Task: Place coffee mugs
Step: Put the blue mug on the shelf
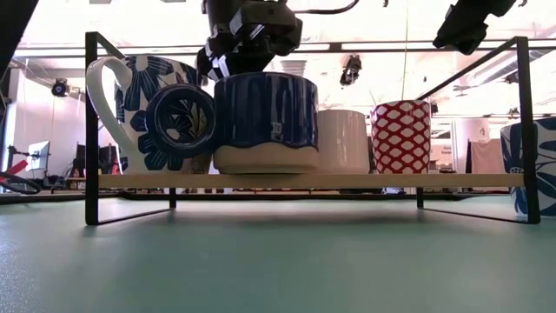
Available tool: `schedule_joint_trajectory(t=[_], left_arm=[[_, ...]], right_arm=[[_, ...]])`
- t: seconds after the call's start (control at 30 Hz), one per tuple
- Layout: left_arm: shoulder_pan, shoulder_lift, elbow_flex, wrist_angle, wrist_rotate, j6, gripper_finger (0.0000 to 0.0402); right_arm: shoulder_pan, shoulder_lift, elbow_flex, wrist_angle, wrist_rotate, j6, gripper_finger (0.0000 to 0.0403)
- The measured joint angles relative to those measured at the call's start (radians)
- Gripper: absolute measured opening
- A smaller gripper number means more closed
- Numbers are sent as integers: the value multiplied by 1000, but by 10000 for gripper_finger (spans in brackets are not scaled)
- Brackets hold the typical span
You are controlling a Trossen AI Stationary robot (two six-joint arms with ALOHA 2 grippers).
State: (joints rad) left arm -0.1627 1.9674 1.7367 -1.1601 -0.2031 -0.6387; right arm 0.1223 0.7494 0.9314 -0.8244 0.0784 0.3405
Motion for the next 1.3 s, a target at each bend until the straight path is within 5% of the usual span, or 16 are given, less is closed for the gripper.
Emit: schedule_joint_trajectory(t=[0.73,1.3], left_arm=[[-66,0,121,-18,-23,17,34],[-175,13,134,127,38,104,93]], right_arm=[[0,0,0,0,0,0,82],[0,0,0,0,0,0,81]])
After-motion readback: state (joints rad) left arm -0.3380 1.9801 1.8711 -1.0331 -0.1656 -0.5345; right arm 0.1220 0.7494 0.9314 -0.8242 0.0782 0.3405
